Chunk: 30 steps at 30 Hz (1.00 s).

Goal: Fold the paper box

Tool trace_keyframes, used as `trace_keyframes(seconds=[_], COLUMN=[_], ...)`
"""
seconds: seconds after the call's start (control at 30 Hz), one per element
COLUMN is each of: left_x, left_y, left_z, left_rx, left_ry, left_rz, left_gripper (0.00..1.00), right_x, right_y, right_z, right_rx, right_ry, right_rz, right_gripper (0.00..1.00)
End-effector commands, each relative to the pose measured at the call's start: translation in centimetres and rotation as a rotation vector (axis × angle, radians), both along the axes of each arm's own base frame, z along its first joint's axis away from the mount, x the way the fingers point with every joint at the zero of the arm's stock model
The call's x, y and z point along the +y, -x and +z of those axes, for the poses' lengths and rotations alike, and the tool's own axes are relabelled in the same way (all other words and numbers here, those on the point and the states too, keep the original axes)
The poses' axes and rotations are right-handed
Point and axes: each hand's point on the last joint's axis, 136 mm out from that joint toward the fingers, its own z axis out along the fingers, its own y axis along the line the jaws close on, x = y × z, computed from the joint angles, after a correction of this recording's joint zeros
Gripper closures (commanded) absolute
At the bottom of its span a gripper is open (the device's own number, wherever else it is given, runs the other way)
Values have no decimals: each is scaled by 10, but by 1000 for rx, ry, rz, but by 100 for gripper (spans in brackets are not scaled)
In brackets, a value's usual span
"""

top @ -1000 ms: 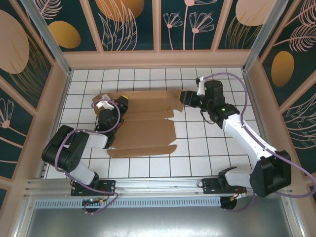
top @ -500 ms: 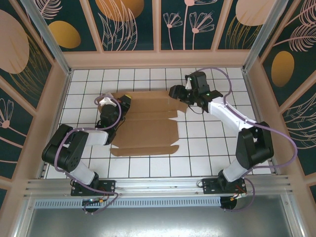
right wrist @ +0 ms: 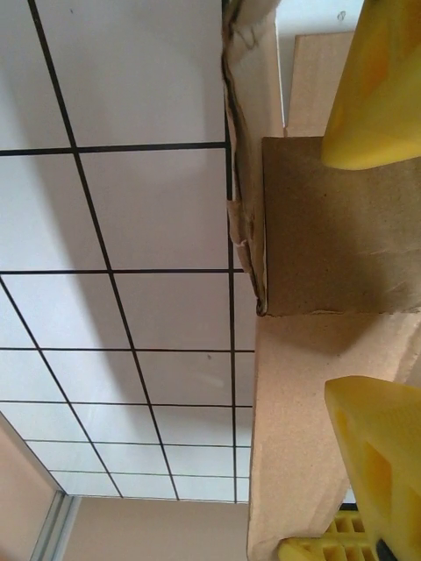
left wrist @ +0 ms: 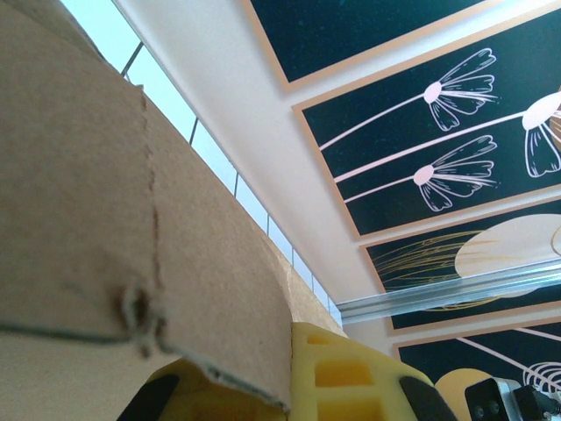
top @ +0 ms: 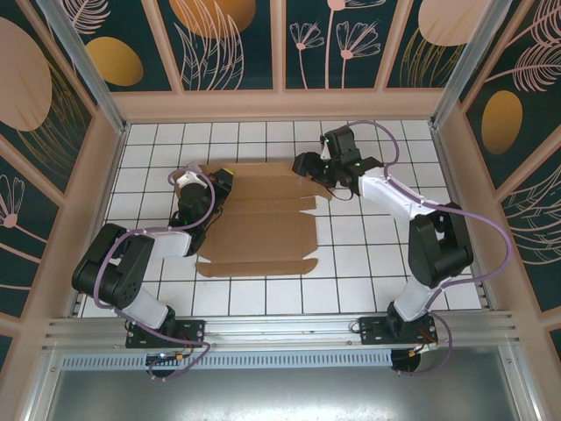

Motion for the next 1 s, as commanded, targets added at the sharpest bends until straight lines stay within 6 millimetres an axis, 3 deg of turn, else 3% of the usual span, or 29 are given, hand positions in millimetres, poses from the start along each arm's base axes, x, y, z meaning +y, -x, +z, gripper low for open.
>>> trace_keyframes(seconds=[0.0, 0.27, 0.73, 0.87, 0.97], left_x=[-4, -5, -5, -5, -2], left_y=[0, 0, 1, 2, 1], left_z=[-6, -5, -6, -6, -7], left_rx=[36, 33, 36, 37, 40], left_ry=[-13, -11, -13, -14, -21], left_rz=[-26, -31, -36, -33, -20], left_gripper=[100, 100, 100, 100, 100], right_x=[16, 36, 40, 35, 25], right_y=[-7, -12, -10, -11, -12], right_z=[10, 10, 3, 0, -2], right_rx=[-4, 29, 46, 43, 25], right_ry=[-67, -213, -299, -290, -241], right_rz=[6, 14, 3, -7, -28], right_gripper=[36, 38, 66, 66, 54])
